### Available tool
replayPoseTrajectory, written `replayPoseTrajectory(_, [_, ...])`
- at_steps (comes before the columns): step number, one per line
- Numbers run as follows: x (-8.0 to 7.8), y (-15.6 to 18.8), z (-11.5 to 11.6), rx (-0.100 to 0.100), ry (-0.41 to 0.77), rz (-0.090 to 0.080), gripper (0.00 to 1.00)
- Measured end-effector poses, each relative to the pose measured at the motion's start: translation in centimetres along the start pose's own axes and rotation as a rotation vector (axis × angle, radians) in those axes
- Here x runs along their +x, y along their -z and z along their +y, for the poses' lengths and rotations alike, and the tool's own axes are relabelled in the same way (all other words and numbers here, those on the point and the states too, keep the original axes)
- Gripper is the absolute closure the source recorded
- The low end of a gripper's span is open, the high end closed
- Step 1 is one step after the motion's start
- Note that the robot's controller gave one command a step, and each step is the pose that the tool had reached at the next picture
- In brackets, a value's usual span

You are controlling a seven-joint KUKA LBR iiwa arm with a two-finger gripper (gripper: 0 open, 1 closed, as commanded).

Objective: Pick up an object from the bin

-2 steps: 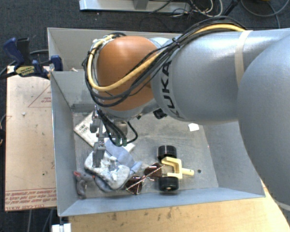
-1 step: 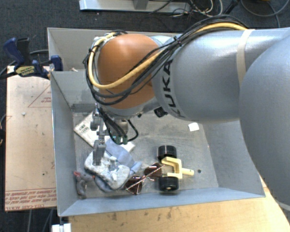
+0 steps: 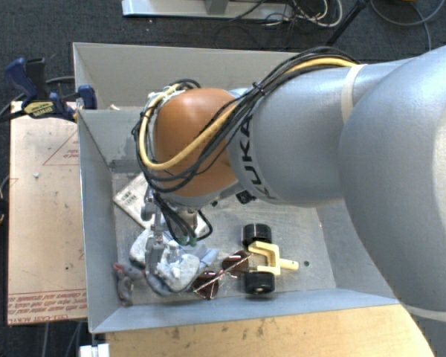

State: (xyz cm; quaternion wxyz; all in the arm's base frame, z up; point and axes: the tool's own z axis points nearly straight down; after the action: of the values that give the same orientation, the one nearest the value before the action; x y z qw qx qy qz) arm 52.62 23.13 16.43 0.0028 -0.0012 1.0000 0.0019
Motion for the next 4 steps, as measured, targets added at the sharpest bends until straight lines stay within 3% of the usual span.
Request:
replayPoseTrajectory(1, [-2.1, -7.8, -3.7, -0.01, 0.331, 0.0, 1.0])
replayPoseTrajectory(2, [-2.1, -7.8, -3.7, -0.01, 0.331, 0.0, 1.0])
replayPoseTrajectory(3, [-1.5, 9.0, -4.1, 0.001, 0.357, -0.004, 1.0])
replayPoseTrajectory(4, [-1.4, 8.8, -4.1, 0.001, 0.357, 0.001, 1.0])
